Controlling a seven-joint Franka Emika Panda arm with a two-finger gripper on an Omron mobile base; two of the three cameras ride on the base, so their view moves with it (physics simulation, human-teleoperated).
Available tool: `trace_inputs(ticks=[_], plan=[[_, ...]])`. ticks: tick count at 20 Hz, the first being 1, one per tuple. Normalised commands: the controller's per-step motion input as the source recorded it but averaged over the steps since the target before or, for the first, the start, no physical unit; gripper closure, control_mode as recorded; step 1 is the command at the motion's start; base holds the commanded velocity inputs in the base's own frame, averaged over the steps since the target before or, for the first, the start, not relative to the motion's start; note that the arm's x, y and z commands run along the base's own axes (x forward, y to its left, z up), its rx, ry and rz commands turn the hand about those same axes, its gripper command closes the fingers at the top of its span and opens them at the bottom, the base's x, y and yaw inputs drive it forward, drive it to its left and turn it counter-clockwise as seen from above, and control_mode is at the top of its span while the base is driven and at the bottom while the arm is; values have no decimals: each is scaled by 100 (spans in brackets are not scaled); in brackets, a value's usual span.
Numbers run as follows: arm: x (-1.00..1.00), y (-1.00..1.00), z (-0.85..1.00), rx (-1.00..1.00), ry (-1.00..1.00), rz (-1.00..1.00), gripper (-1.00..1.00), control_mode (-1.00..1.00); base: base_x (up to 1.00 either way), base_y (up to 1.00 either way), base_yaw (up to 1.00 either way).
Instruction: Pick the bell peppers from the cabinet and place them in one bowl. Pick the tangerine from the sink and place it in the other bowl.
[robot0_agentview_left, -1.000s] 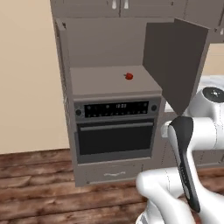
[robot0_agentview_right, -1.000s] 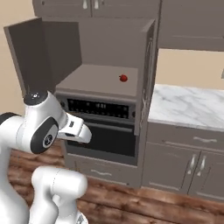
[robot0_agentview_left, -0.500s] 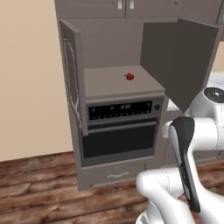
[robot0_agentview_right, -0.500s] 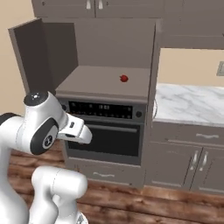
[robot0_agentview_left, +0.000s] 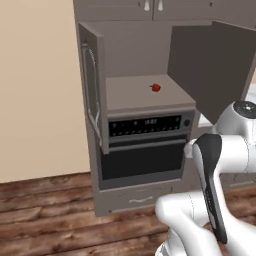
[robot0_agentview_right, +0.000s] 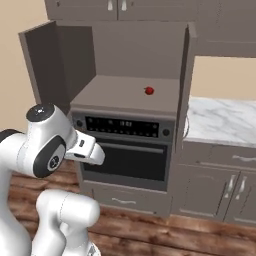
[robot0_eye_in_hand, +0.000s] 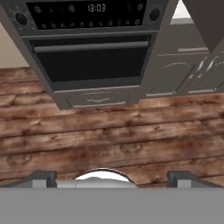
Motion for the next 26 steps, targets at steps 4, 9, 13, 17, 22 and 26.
trace_inputs(ticks=[4, 9, 13, 17, 22, 26], plan=[[0, 0, 0, 0, 0, 0, -100, 100, 89, 11, 0], [0, 0, 0, 0, 0, 0, -100, 100, 100, 12, 0], [0, 0, 0, 0, 0, 0, -100, 100, 100, 0, 0], [0, 0, 0, 0, 0, 0, -100, 100, 88, -31, 0], [0, 0, 0, 0, 0, 0, -100, 100, 11, -13, 0], [0, 0, 0, 0, 0, 0, -100, 100, 0, 0, 0]])
